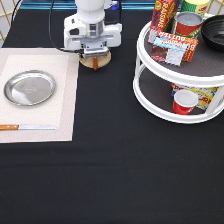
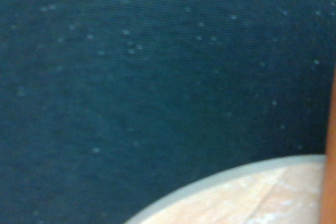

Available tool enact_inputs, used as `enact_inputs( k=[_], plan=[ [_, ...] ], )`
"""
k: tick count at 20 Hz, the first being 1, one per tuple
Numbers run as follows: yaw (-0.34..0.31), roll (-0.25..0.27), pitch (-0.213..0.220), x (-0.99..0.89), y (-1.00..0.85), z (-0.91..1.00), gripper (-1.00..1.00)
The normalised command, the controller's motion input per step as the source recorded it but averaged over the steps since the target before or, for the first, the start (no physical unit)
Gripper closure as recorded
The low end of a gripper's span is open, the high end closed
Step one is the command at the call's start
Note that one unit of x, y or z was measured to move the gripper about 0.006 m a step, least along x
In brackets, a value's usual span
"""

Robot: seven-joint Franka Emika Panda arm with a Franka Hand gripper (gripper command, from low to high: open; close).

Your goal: Arrange plate and fork

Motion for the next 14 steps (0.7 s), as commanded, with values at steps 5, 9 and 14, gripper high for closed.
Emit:
enact_inputs(
  k=[5,9,14],
  plan=[
    [0.000,-0.132,-0.060,-0.03,0.08,0.00,1.00],
    [0.000,-0.173,-0.059,0.00,0.19,0.00,1.00],
    [0.001,-0.199,-0.059,0.00,0.26,0.01,1.00]
  ],
)
